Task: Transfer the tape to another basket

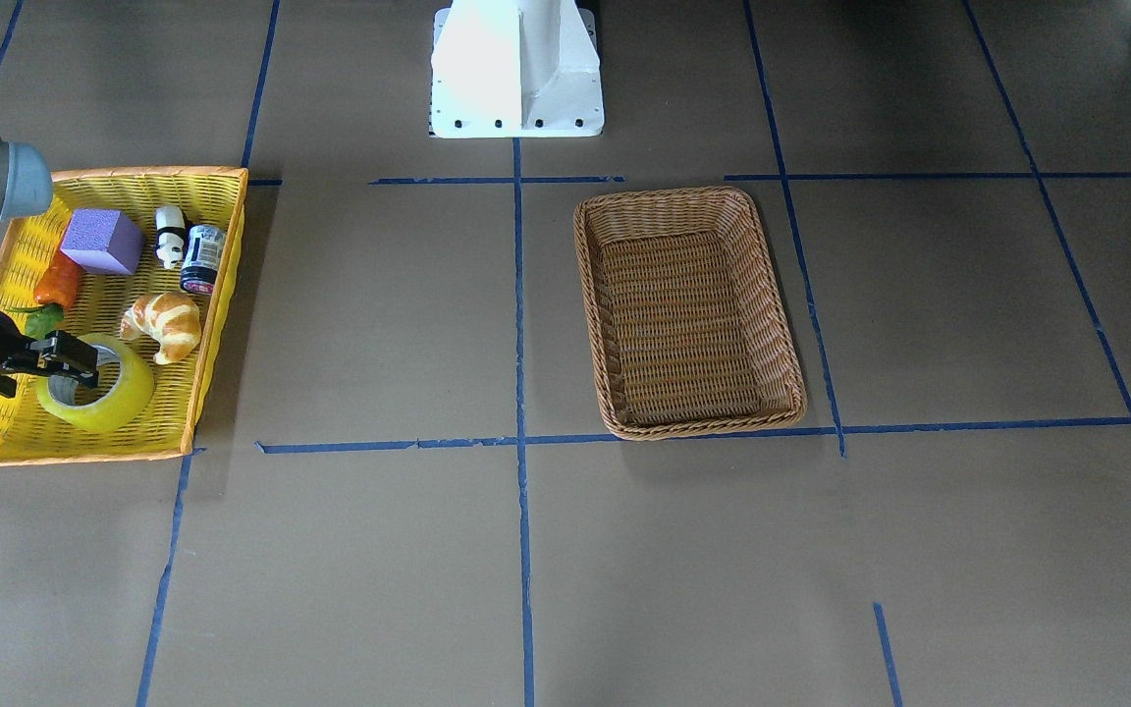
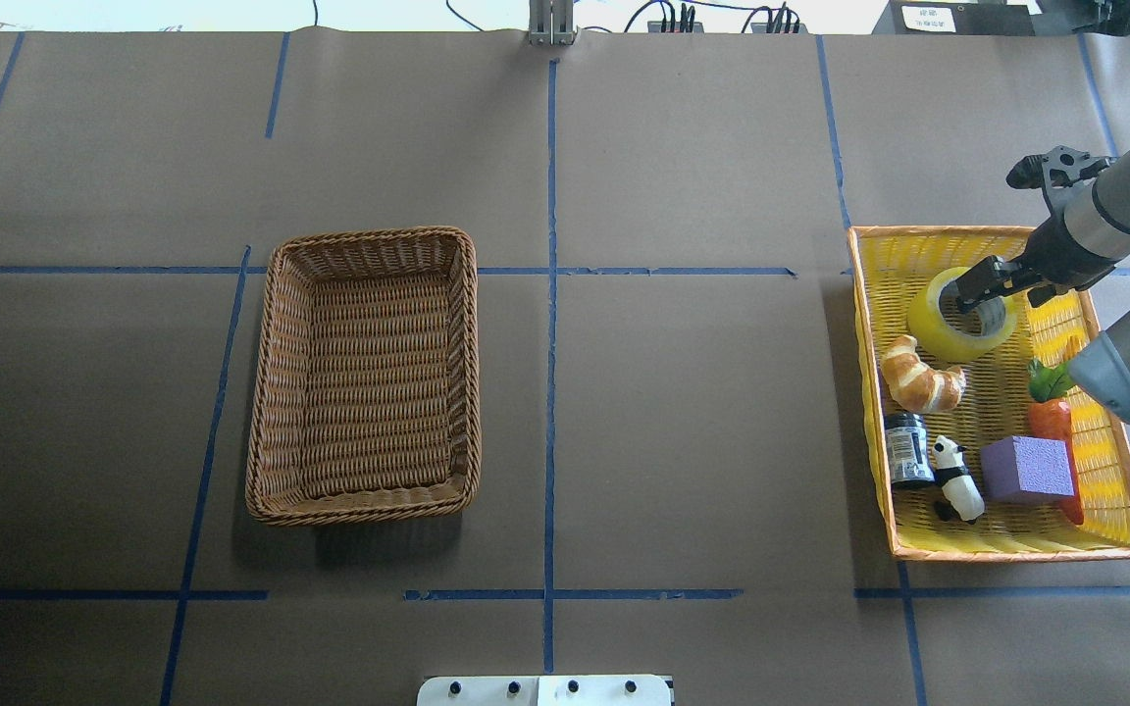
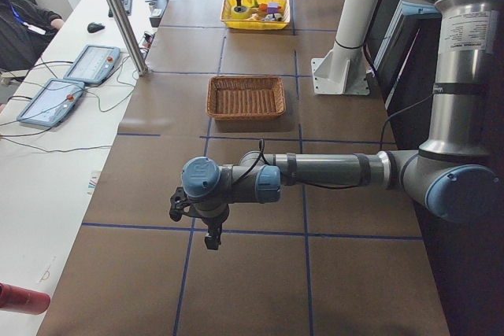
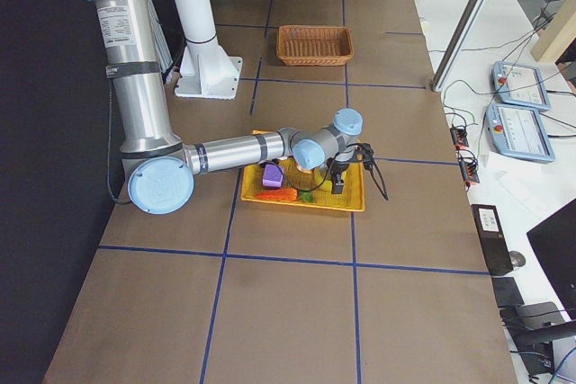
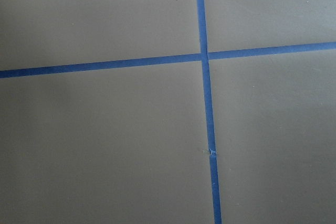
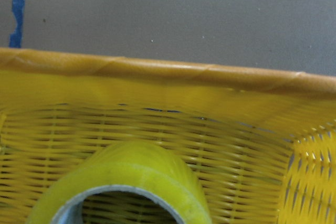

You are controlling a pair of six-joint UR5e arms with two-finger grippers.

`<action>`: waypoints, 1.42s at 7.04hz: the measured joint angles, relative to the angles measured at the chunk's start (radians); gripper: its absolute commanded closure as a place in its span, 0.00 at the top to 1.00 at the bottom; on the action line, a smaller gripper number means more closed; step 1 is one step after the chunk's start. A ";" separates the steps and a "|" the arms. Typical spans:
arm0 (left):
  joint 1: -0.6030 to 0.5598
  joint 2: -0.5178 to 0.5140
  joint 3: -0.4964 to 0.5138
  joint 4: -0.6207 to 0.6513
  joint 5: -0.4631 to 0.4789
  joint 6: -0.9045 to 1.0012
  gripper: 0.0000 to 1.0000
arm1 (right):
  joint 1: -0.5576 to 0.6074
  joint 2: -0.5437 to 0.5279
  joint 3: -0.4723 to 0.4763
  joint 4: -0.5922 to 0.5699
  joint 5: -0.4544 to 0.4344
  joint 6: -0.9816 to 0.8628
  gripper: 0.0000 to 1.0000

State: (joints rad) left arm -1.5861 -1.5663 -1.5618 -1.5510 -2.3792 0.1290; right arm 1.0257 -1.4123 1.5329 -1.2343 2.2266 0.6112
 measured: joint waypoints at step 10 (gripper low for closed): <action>0.000 0.001 -0.014 0.001 -0.037 -0.006 1.00 | -0.002 0.001 0.015 0.002 -0.012 0.004 0.00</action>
State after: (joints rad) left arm -1.5861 -1.5653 -1.5763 -1.5505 -2.4157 0.1228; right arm 1.0236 -1.4115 1.5477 -1.2322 2.2143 0.6148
